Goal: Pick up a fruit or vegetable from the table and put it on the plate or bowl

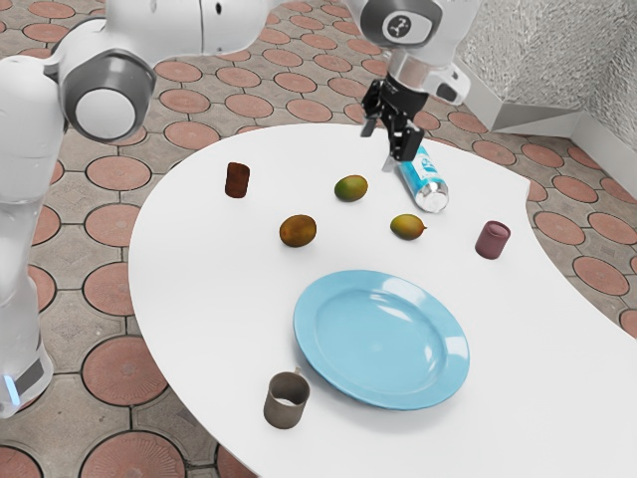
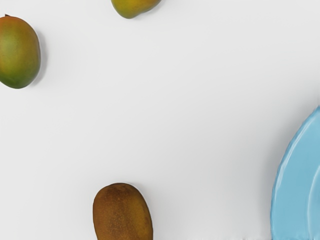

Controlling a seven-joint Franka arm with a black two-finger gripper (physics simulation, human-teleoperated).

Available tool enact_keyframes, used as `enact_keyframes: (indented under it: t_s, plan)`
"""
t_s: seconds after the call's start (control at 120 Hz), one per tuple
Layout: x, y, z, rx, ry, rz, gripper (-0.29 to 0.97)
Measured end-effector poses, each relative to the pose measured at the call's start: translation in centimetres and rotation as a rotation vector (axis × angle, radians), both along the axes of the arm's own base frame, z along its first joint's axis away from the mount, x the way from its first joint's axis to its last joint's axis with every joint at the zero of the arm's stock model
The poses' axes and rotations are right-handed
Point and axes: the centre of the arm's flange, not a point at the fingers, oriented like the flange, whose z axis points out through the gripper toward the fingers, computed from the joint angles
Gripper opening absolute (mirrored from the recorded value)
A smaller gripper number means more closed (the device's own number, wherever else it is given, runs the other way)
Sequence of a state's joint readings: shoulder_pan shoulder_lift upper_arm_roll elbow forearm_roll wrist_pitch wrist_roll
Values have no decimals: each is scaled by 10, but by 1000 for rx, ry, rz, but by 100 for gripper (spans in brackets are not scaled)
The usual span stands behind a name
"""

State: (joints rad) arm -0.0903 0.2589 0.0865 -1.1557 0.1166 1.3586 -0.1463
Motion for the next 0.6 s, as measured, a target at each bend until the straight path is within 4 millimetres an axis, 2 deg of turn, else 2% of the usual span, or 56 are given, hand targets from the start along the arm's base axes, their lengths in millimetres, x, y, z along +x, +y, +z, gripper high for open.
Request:
enact_keyframes:
  t_s: [0.158, 0.3, 0.383, 0.508, 0.6]
  plan:
    - [0, -3, -12, -85, 30, -36, 68]
    - [5, 36, -24, -102, 50, -32, 68]
    - [29, 59, -46, -99, 49, -37, 68]
    - [68, 79, -57, -122, -15, -79, 68]
    - [84, 81, -64, -152, -44, -126, 68]
